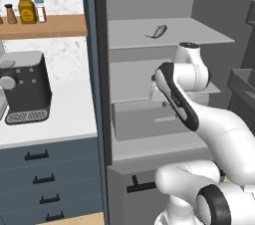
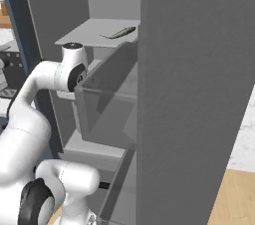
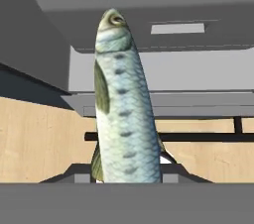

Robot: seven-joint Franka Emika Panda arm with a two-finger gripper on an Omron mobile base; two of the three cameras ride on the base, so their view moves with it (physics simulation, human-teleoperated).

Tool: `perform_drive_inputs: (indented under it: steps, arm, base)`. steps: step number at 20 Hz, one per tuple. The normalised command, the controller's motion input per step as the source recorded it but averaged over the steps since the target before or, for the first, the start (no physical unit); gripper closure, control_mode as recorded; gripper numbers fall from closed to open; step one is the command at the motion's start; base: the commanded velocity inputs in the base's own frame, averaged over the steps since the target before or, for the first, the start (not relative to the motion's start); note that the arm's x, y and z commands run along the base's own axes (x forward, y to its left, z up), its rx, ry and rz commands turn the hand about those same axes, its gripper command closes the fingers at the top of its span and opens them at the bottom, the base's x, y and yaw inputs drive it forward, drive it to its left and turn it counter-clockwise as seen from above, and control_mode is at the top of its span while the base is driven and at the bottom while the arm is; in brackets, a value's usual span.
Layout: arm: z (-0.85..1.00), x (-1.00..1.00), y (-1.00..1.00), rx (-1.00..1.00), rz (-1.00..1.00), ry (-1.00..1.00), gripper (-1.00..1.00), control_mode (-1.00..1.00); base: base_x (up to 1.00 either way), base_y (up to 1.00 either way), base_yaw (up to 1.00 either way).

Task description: Place one broccoli and one fish in each tupperware on the nearby counter, to pack two identical lunches.

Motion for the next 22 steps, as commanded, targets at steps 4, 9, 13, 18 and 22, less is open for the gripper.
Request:
perform_drive_inputs:
  steps: [4,9,13,18,22]
  arm:
    - [0.0,-0.85,0.0,0.0,0.0,0.0,1.0,-1.0]
    - [0.0,-0.66,0.0,0.0,0.0,0.0,1.0,1.0]
    - [0.0,0.0,0.0,0.0,0.0,0.0,1.0,1.0]
    - [0.0,0.0,0.0,0.0,0.0,0.0,1.0,1.0]
    - [0.0,0.0,0.0,0.0,0.0,0.0,1.0,1.0]
  base:
    - [0.0,0.0,0.0]
    - [-0.15,0.04,0.0]
    - [-0.68,0.8,0.0]
    - [-0.18,1.0,0.0]
    - [0.0,1.0,0.0]
